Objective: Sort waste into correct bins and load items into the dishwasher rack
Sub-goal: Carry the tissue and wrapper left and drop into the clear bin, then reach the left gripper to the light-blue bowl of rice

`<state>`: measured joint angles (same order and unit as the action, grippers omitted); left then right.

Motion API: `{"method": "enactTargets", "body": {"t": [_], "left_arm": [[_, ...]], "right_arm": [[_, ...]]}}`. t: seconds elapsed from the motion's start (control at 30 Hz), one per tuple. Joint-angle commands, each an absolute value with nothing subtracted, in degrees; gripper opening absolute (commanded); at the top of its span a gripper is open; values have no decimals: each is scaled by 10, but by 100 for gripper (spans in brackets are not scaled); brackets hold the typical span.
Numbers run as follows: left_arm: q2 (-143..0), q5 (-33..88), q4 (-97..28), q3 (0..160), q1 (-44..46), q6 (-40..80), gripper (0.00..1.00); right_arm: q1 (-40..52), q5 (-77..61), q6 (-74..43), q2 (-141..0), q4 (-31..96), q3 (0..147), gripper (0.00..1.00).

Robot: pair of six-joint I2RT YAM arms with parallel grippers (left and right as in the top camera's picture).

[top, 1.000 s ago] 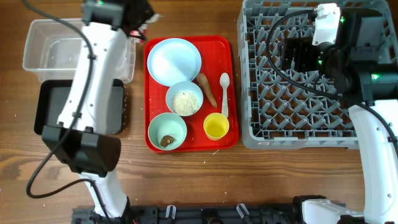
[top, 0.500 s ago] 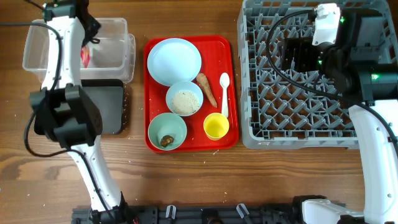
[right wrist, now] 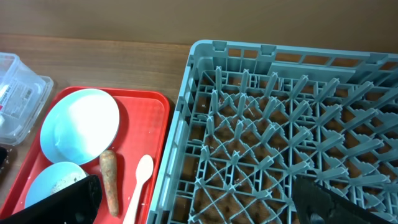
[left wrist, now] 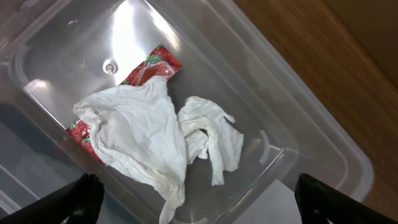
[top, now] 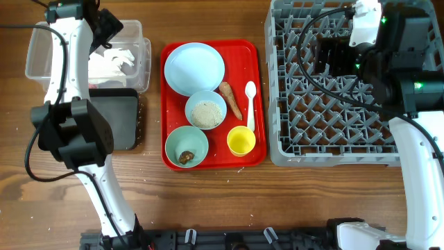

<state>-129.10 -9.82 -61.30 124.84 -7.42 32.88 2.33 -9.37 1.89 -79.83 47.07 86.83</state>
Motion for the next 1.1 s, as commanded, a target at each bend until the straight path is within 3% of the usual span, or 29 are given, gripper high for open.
{"method": "enactTargets", "body": {"t": [0.0,0.2,0.63,0.7,0.8,1.07], "left_arm": [[-1262,-39,-613,1248,-74,274,100],[-1251,62,-635,1249,-74,227,100],[-1120,86,-709,1249,-52,154,100],[-1106,109,-761,1249,-30,154,99],[-1106,109,-830,1249,14,154,85],[-1106,61,-850,1247,147,220,86]], "right_arm": [[26,-91,30,-804,466,881,100],[26,-91,30,-804,468,881,100],[26,-96,26,-804,479,881,100],[26,-97,13,-804,485,881,100],[26,-120,13,-804,485,881,100],[26,-122,-9,-804,504,876,100]]}}
